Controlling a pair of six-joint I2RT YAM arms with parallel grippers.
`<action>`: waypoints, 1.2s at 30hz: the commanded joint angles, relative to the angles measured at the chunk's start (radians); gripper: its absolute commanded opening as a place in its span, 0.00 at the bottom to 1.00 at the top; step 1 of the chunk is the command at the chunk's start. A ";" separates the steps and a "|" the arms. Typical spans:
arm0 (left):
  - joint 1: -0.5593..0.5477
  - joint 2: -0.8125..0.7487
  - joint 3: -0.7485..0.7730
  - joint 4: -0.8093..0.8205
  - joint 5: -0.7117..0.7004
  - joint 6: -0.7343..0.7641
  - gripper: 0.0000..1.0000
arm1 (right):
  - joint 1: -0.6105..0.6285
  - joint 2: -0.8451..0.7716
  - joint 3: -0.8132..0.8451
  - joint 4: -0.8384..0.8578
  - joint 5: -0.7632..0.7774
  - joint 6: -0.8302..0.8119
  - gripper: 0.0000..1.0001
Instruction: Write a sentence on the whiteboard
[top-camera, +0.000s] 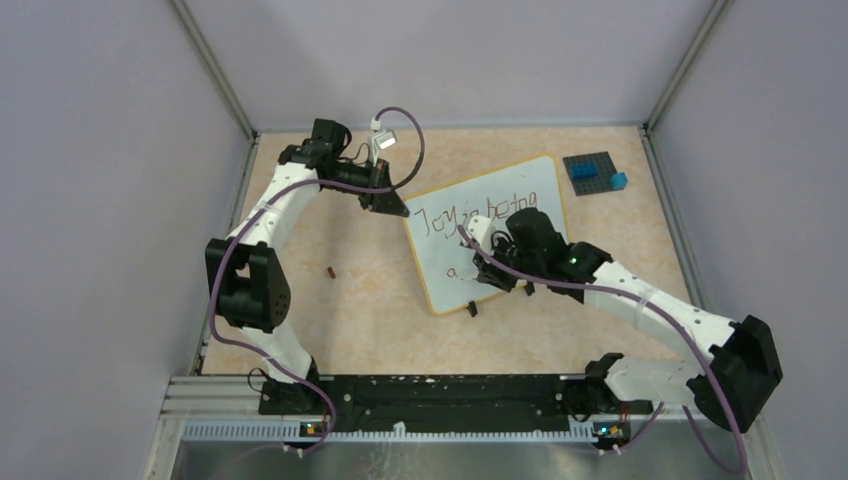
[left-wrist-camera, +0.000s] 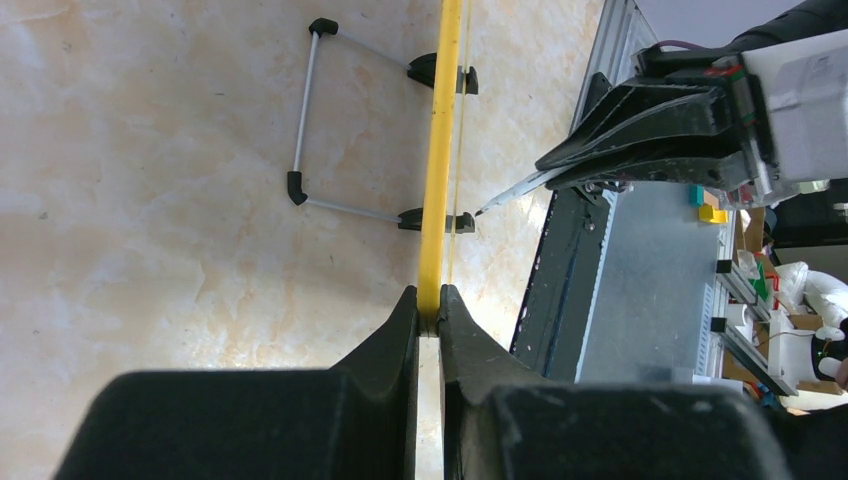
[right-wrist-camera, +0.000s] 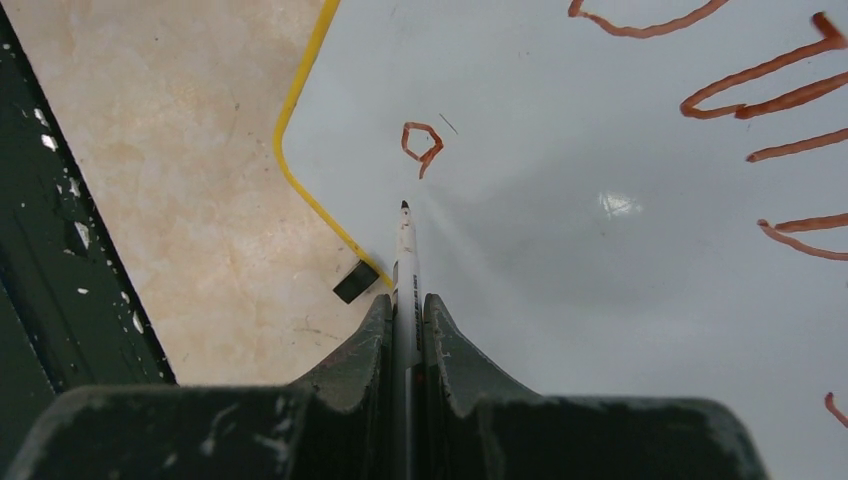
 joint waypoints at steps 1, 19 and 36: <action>-0.009 0.007 0.013 0.027 -0.004 0.020 0.00 | -0.025 -0.055 0.113 -0.042 -0.060 -0.009 0.00; -0.011 0.006 0.018 0.029 -0.002 0.015 0.00 | -0.043 0.010 0.144 0.064 0.063 0.036 0.00; -0.011 0.012 0.019 0.026 -0.006 0.023 0.00 | -0.043 0.042 0.059 0.068 0.049 0.032 0.00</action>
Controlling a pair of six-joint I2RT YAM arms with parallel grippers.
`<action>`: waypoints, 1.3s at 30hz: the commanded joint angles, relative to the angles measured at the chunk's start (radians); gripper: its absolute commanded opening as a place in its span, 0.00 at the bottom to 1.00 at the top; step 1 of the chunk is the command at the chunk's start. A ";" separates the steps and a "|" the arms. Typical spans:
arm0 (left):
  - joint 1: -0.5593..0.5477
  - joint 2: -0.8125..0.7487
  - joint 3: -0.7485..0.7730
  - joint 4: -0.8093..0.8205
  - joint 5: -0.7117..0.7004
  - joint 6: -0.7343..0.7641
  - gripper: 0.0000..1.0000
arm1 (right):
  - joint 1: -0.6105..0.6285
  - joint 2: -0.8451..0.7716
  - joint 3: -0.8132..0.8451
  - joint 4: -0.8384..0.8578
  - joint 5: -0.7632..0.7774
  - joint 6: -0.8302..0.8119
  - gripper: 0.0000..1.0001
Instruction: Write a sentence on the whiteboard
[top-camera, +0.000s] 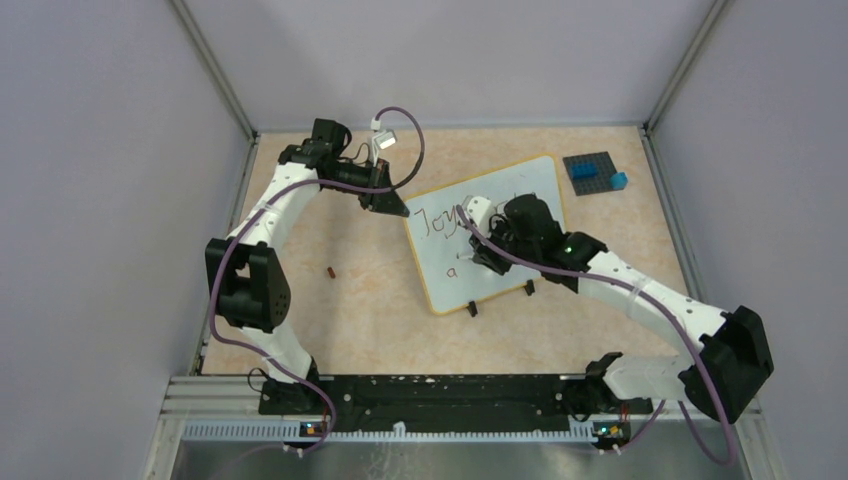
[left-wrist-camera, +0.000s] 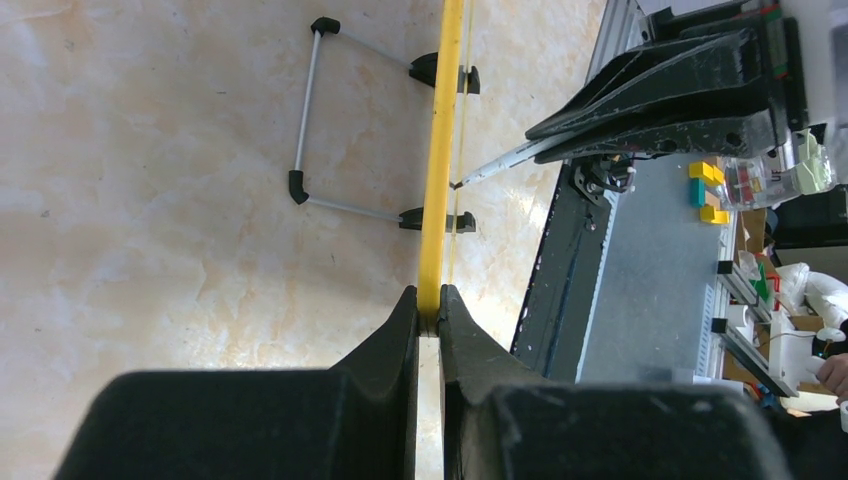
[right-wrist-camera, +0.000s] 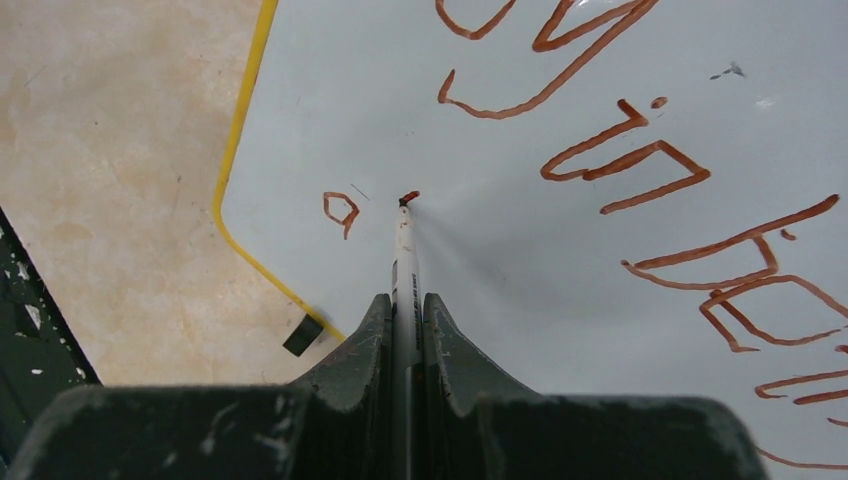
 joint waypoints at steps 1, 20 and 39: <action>-0.010 0.011 0.020 0.026 -0.004 0.025 0.00 | -0.007 -0.012 -0.043 0.016 -0.010 0.001 0.00; -0.010 0.014 0.023 0.025 -0.006 0.026 0.00 | -0.012 -0.049 -0.061 -0.060 0.002 -0.034 0.00; -0.012 0.009 0.029 0.019 -0.005 0.030 0.00 | -0.027 -0.028 0.016 -0.041 -0.054 -0.026 0.00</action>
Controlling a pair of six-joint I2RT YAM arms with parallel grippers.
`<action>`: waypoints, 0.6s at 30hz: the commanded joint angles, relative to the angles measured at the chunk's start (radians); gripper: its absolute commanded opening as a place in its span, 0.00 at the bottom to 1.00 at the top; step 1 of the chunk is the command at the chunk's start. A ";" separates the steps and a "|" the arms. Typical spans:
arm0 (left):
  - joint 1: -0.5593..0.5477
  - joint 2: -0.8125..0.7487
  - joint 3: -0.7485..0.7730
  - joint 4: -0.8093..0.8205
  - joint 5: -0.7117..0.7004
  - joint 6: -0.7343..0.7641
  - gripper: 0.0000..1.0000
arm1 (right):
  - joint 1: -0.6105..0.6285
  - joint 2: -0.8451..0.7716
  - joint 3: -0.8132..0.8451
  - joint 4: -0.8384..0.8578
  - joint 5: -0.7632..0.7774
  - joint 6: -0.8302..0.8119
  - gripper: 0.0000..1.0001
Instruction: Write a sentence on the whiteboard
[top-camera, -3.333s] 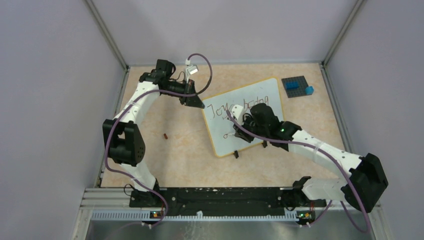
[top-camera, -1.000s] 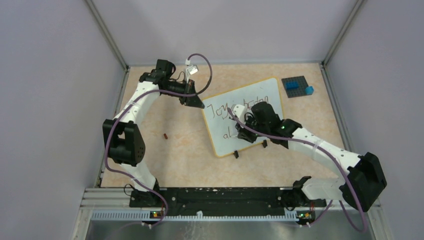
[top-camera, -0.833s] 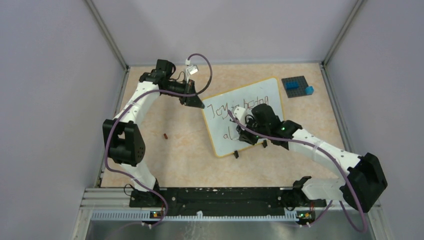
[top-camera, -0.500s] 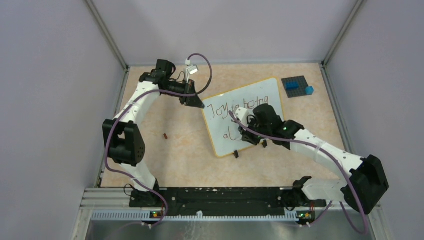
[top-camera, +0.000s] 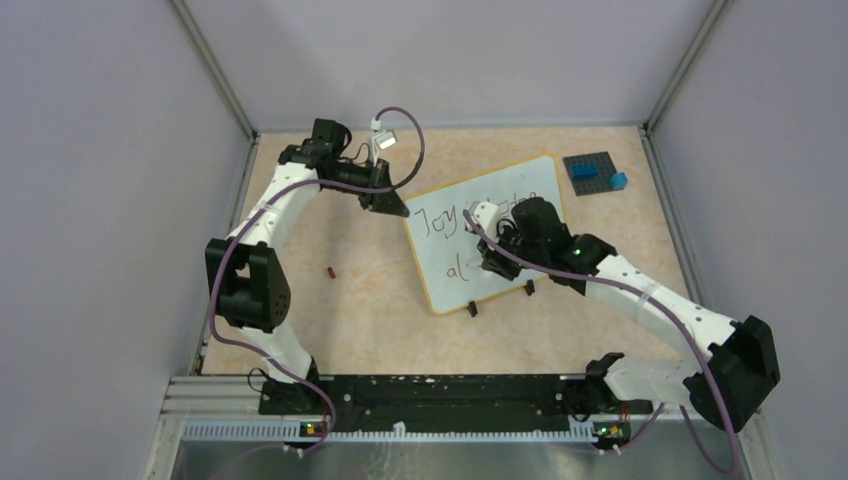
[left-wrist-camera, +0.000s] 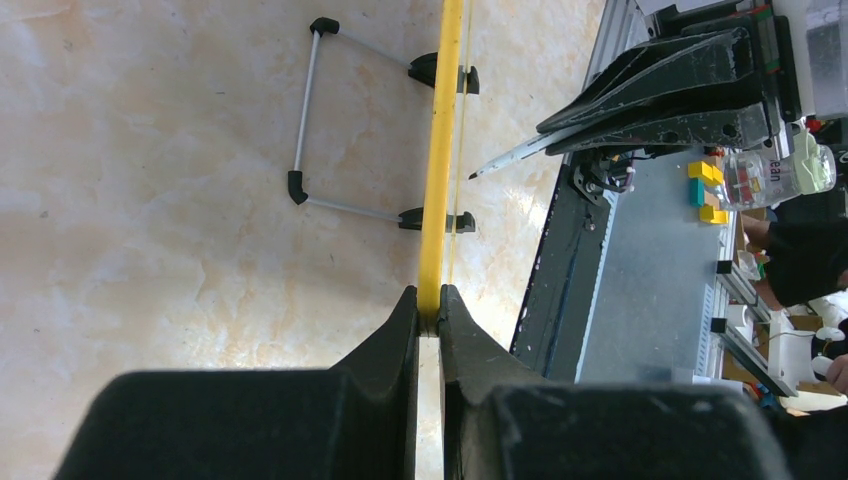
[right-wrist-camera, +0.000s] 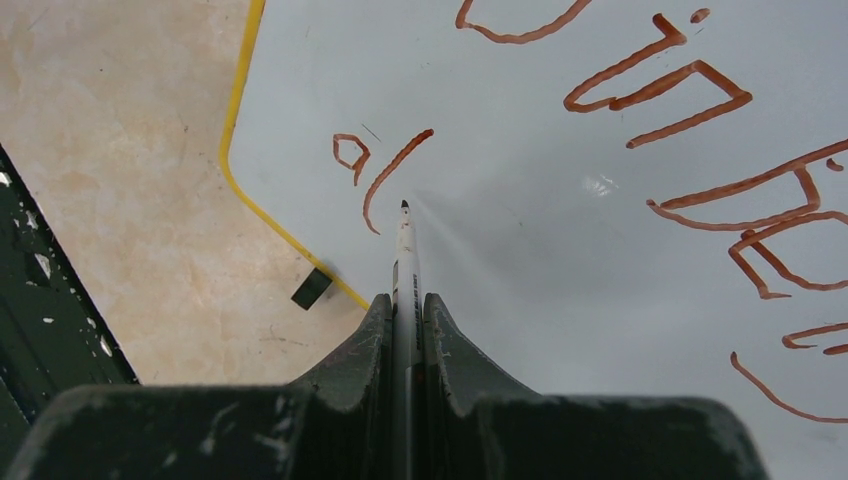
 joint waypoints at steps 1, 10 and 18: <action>-0.011 0.008 0.029 0.019 -0.005 0.030 0.00 | -0.003 0.029 0.041 0.054 -0.024 -0.002 0.00; -0.011 0.009 0.026 0.019 -0.010 0.032 0.00 | -0.003 0.050 0.024 0.096 -0.019 0.007 0.00; -0.011 0.011 0.030 0.019 -0.011 0.030 0.00 | -0.011 0.013 0.007 0.084 0.038 -0.006 0.00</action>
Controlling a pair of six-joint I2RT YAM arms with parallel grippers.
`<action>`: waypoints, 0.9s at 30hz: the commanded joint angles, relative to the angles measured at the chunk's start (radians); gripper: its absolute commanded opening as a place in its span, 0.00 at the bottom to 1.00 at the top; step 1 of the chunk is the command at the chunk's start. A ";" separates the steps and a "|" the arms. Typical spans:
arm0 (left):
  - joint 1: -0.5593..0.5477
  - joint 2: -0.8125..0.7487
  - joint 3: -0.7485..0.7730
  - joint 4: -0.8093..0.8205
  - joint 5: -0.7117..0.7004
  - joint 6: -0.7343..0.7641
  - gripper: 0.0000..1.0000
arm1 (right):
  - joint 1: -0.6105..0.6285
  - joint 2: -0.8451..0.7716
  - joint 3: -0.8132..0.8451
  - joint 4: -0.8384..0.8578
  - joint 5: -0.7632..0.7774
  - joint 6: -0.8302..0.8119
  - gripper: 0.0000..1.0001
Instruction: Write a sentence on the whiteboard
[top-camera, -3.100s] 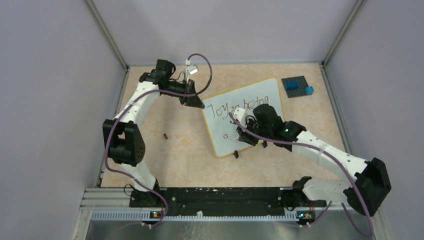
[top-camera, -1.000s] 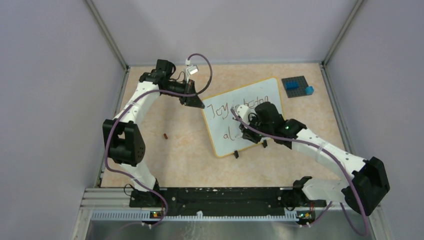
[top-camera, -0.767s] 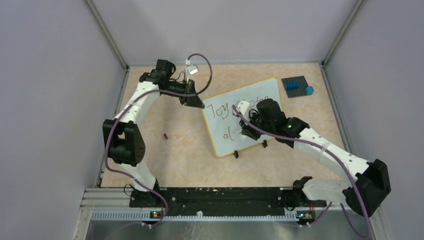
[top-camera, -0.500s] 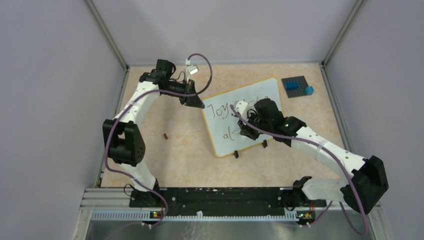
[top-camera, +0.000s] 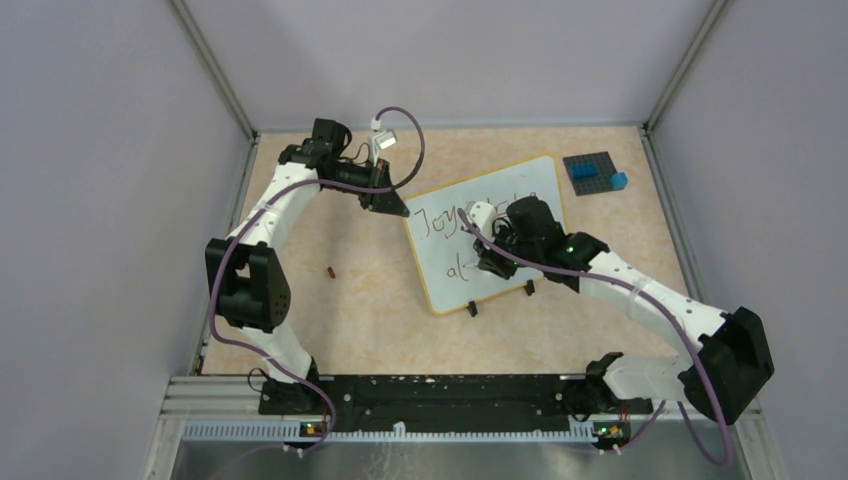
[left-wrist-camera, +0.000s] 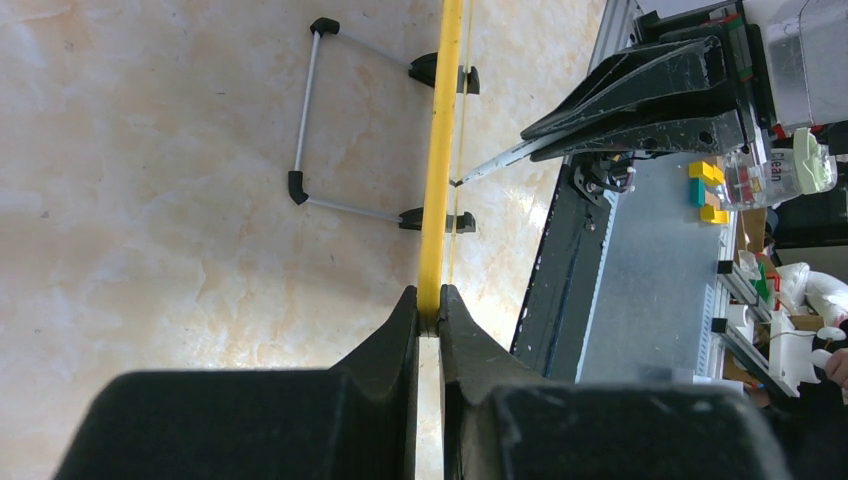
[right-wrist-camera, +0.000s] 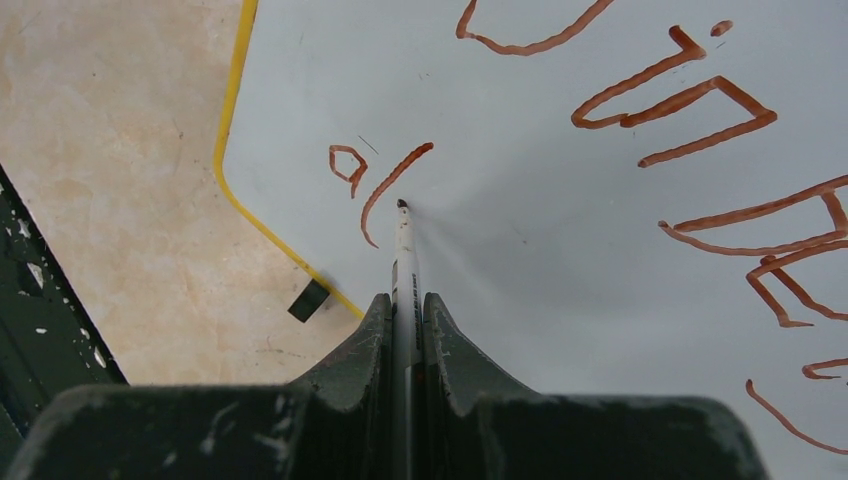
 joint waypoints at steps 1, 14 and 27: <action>-0.010 0.011 0.030 0.020 -0.009 0.029 0.00 | -0.015 -0.039 0.007 0.041 0.054 -0.013 0.00; -0.010 0.016 0.035 0.019 -0.012 0.027 0.00 | -0.059 -0.032 -0.013 0.016 -0.015 -0.021 0.00; -0.010 0.016 0.034 0.019 -0.014 0.027 0.00 | -0.020 -0.021 -0.070 0.003 -0.013 -0.024 0.00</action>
